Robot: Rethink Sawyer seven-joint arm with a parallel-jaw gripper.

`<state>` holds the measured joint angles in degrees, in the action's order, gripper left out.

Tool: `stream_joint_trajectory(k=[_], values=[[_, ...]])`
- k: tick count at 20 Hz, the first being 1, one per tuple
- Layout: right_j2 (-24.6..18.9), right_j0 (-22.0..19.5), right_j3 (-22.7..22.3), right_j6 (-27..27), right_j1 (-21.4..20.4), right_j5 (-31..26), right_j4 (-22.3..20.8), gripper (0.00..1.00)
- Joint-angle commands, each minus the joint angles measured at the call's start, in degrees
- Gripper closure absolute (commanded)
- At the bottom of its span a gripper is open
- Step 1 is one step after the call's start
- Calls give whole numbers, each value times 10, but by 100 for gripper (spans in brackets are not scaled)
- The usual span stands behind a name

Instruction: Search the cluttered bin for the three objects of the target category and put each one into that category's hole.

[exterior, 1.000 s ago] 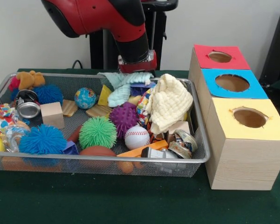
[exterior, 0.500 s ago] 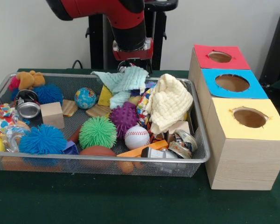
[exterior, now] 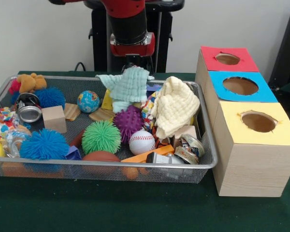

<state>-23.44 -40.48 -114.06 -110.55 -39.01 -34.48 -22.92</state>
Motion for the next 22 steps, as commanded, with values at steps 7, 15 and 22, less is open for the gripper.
stream_joint_trajectory(k=[7, 15, 22], values=[[-8, 8, 66, -26, -47, -64, 61, 0], [1, 17, 35, -33, -84, -58, 81, 0], [12, 21, 49, -29, -67, -40, 69, 0]])
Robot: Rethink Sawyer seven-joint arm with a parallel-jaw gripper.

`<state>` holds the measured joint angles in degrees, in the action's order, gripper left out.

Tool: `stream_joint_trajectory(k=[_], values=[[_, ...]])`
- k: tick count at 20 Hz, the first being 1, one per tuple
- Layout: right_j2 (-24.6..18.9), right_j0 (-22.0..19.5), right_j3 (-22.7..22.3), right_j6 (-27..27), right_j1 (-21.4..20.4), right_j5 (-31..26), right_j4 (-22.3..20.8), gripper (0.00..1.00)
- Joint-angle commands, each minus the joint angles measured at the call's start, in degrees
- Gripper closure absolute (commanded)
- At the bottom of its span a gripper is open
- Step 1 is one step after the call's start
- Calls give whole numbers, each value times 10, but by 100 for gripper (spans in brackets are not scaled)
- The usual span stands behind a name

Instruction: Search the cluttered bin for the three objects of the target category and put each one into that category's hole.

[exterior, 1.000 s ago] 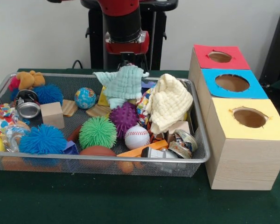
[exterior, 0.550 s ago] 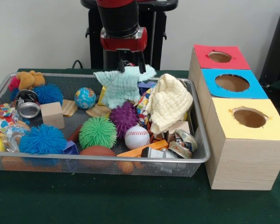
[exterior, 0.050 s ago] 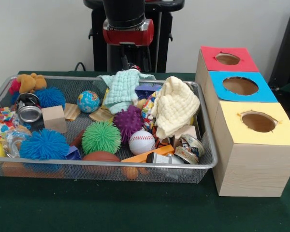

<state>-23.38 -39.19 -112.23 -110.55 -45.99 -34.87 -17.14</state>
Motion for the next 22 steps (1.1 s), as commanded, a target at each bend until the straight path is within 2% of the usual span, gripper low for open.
stream_joint_trajectory(k=[1, 5, 9, 13, 18, 22], values=[[14, 10, 34, -30, 3, -35, 8, 0], [38, 27, 46, -35, 9, -4, -30, 0], [79, 65, 124, -32, 54, -3, -93, 0], [126, 109, 174, -46, 55, -15, -148, 0], [144, 120, 195, -39, 62, -9, -168, 0], [144, 116, 201, -14, 49, -37, -158, 0]])
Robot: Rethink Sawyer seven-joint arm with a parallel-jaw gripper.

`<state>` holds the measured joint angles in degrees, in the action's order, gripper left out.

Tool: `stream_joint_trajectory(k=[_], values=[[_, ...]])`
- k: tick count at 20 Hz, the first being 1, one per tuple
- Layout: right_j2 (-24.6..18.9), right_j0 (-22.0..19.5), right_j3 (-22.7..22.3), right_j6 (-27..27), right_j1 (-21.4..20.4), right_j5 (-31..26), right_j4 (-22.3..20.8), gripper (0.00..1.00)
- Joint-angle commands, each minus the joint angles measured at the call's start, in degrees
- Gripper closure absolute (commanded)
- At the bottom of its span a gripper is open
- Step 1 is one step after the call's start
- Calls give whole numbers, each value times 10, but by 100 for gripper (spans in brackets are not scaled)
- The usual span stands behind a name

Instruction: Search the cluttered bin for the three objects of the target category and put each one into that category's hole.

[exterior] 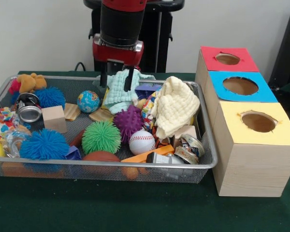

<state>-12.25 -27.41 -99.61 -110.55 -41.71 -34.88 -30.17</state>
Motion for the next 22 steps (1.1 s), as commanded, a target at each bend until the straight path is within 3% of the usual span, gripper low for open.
stream_joint_trajectory(k=[1, 6, 15, 22], values=[[33, -3, 71, -9, -4, -45, -24, 0], [39, -10, 63, 9, -37, -67, -10, 0], [25, -44, 81, 52, -18, -61, -12, 0], [16, -70, 112, 80, 15, -39, -41, 0]])
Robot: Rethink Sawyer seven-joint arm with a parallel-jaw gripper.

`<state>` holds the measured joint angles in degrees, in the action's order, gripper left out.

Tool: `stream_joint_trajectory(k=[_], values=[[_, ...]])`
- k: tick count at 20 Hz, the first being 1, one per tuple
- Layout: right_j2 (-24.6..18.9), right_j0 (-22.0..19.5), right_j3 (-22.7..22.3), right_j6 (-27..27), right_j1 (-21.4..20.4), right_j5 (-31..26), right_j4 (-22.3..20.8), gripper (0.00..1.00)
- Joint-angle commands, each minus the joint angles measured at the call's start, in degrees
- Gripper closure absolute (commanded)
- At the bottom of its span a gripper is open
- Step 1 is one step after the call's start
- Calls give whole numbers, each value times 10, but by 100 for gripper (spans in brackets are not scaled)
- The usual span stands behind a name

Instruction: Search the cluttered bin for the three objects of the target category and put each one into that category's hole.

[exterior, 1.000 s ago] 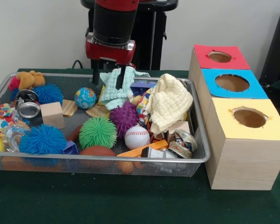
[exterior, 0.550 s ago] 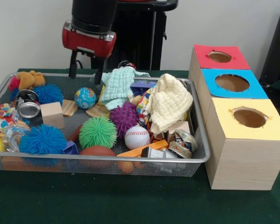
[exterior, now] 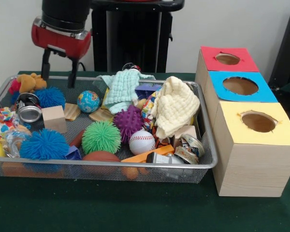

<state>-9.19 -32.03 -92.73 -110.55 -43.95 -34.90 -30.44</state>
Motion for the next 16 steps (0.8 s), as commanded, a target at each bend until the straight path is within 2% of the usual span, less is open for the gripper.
stream_joint_trajectory(k=[1, 9, 16], values=[[-16, -25, 48, 82, 42, -37, -41, 0], [-40, -31, 124, 122, 82, -82, -35, 0], [-50, -17, 192, 125, 114, -124, -20, 0]])
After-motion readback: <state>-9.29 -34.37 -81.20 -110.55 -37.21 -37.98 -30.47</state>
